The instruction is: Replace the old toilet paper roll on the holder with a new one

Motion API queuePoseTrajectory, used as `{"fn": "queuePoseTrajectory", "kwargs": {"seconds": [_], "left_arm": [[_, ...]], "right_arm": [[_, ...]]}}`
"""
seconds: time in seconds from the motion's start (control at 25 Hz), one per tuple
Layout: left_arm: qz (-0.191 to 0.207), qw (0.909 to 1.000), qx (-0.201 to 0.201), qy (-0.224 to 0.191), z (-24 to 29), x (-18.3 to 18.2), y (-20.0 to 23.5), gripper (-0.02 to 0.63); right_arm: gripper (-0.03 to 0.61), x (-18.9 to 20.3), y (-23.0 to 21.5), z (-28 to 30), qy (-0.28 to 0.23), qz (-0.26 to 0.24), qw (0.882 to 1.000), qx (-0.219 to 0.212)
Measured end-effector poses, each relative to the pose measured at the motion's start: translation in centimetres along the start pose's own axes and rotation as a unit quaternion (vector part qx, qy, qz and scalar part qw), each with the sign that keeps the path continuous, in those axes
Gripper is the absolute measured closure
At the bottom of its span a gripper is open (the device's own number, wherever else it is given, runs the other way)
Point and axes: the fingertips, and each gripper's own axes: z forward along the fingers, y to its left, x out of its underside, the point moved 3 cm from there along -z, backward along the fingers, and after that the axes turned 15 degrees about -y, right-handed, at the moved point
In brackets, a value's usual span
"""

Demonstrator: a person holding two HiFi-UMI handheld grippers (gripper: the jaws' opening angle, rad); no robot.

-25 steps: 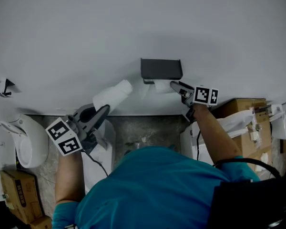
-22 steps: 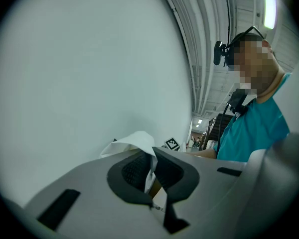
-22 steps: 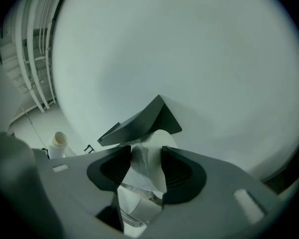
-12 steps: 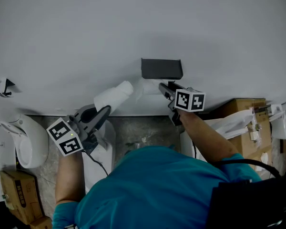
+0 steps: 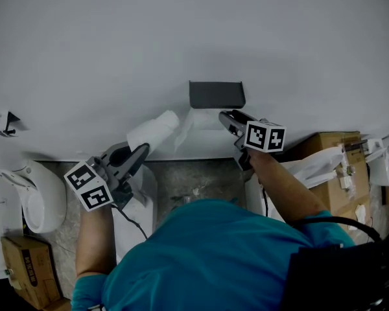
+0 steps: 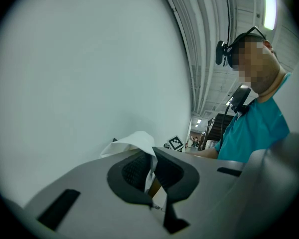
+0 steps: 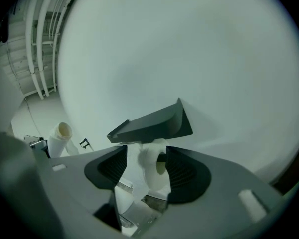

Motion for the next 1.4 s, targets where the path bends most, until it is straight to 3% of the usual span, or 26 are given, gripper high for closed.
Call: {"fn": "queuePoseTrajectory", "kwargs": {"seconds": [0.36, 0.6, 0.96, 1.12, 1.4], "left_arm": [[0.018, 0.9995, 0.027, 0.004, 0.9, -0.6, -0.6, 0.603], [0.053, 0.9957, 0.065, 0.040, 9.5, -0.6, 0.7, 0.603], [0.122, 0.9771, 0.122, 0.125, 19.9, 1.8, 2.6, 0.603], [0.148, 0.9655, 0.138, 0.164, 21.3, 3.4, 3.6, 0.603], [0.161, 0.9581, 0.148, 0.185, 21.5, 4.0, 4.1, 0.603]], "right_arm": [[0.353, -2.3, -1.3, -9.2, -0.056, 0.012, 0.998, -0.025], [0.368, -3.7, -4.2, -12.4, -0.065, 0.007, 0.997, -0.026], [0.373, -3.9, -5.9, -15.4, -0.075, 0.009, 0.997, -0.012], [0.374, -4.0, -6.4, -16.0, -0.076, 0.012, 0.997, -0.010], [0.374, -3.8, -6.7, -16.0, -0.074, 0.015, 0.997, -0.010]]}}
